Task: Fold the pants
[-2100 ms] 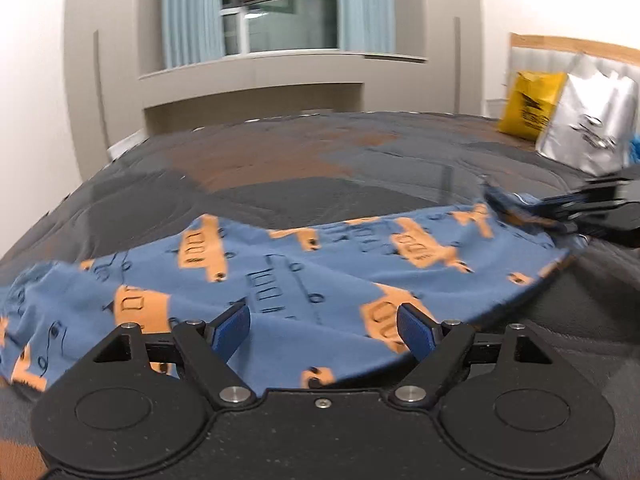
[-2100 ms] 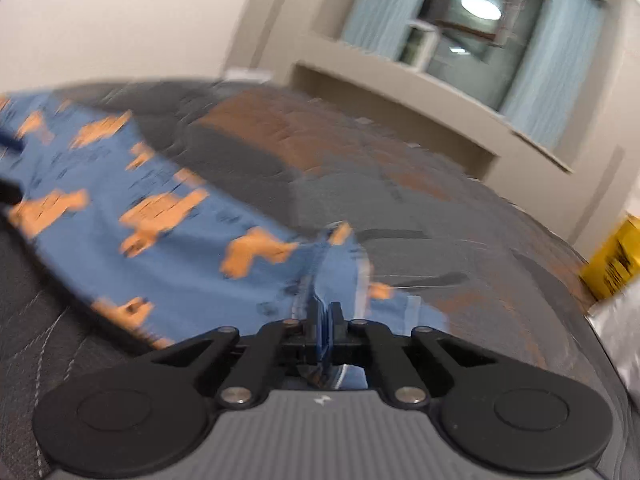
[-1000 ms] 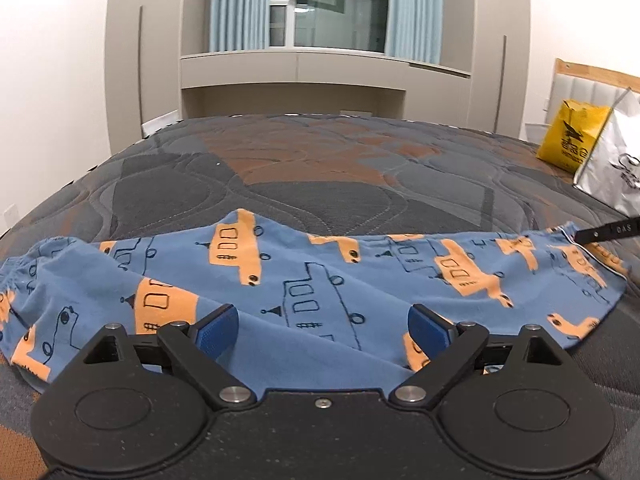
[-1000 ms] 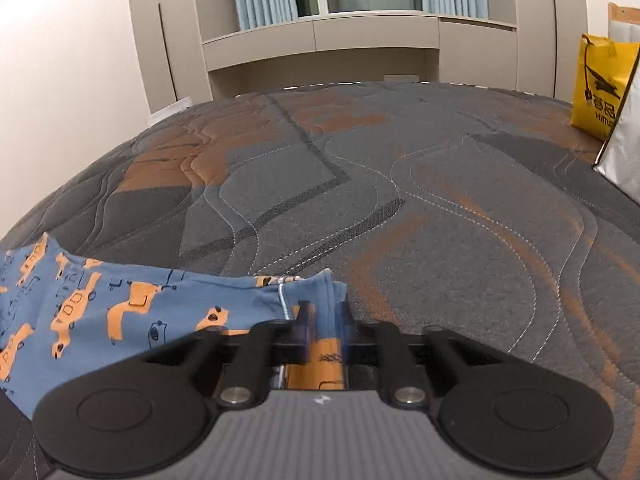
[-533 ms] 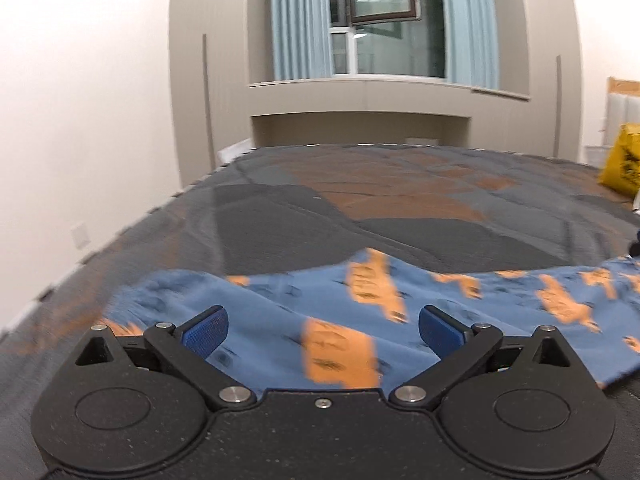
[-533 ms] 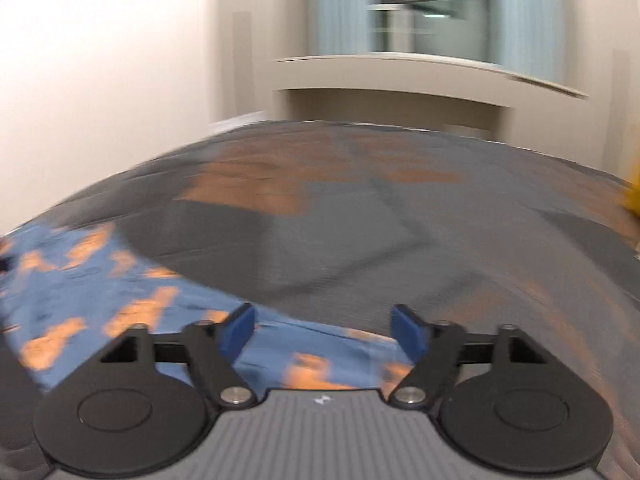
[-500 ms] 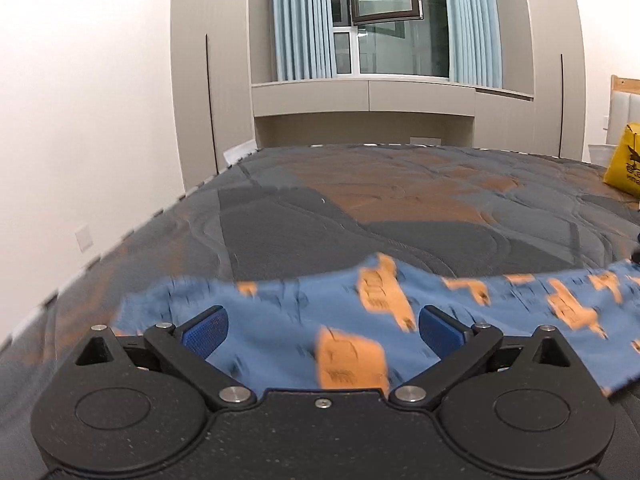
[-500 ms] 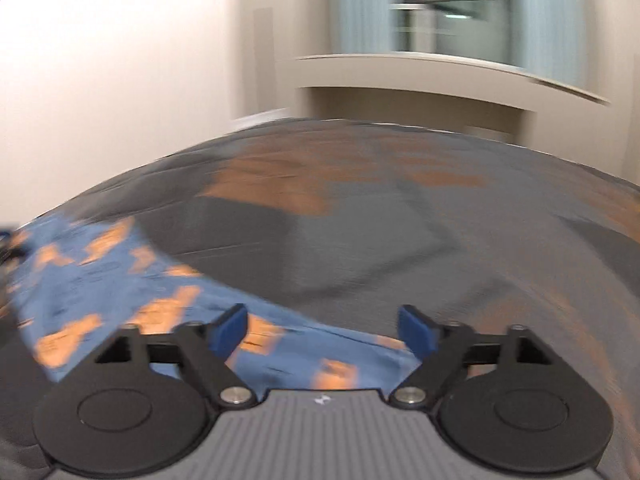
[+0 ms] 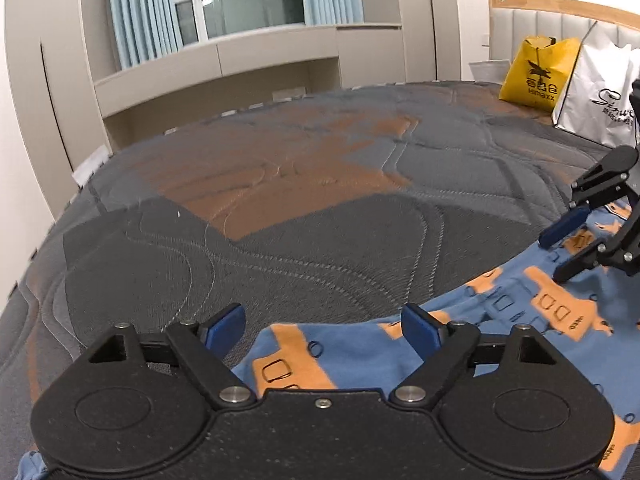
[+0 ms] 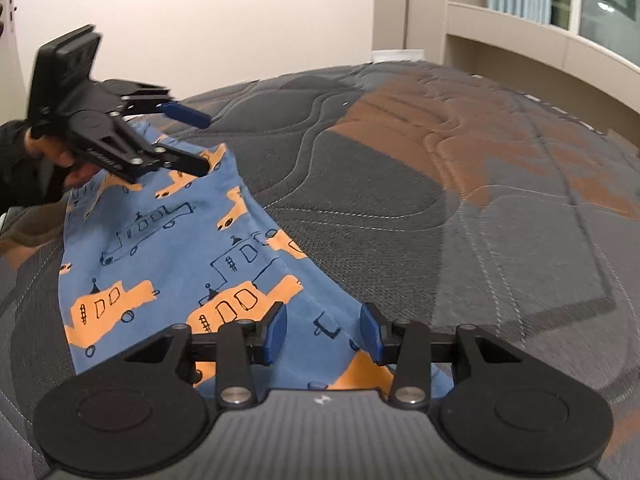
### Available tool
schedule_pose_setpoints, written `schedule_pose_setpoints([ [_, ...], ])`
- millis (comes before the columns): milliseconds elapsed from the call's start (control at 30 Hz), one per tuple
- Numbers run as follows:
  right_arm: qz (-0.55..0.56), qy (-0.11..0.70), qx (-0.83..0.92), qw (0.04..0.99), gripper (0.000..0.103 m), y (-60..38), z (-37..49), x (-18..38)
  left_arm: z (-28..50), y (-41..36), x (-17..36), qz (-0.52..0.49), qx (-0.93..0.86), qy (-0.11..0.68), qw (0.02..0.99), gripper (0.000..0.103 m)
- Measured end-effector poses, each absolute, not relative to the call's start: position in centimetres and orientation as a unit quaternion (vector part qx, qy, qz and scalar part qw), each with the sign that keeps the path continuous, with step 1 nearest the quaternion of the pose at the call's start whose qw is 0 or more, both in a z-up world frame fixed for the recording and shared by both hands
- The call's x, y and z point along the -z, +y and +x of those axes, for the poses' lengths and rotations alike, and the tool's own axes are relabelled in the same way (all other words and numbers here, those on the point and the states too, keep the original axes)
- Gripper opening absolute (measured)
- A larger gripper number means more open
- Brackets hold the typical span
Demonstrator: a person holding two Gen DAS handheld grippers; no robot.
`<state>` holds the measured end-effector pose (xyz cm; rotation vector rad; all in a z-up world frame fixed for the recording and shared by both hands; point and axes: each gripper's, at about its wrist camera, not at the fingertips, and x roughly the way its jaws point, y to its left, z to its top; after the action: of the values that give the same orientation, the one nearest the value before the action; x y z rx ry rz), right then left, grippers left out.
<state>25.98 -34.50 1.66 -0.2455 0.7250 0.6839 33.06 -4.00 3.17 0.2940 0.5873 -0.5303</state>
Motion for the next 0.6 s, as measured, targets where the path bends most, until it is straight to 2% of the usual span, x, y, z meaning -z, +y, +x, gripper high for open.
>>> schedule_pose_setpoints([
  [67, -0.111, 0.359, -0.342, 0.861, 0.028, -34.1, 26.5, -1.1, 33.8, -3.2, -2.8, 0.131, 0.256, 0.298, 0.910, 0.087],
  [133, -0.106, 0.358, -0.348, 0.860, 0.006, -34.1, 26.5, -1.0, 34.4, -2.6, -2.6, 0.122, 0.256, 0.311, 0.907, 0.087],
  [400, -0.150, 0.300, -0.305, 0.891, 0.003, -33.2, 24.9, -2.8, 34.8, -1.9, -2.8, 0.106, 0.248, 0.306, 0.913, 0.087],
  [533, -0.154, 0.312, -0.285, 0.893, 0.004, -33.0, 25.9, -1.9, 35.0, -1.8, -2.5, 0.108, 0.243, 0.312, 0.912, 0.088],
  [600, -0.150, 0.324, -0.290, 0.888, 0.009, -33.0, 26.2, -1.1, 35.3, -2.0, -2.0, 0.114, 0.236, 0.325, 0.909, 0.087],
])
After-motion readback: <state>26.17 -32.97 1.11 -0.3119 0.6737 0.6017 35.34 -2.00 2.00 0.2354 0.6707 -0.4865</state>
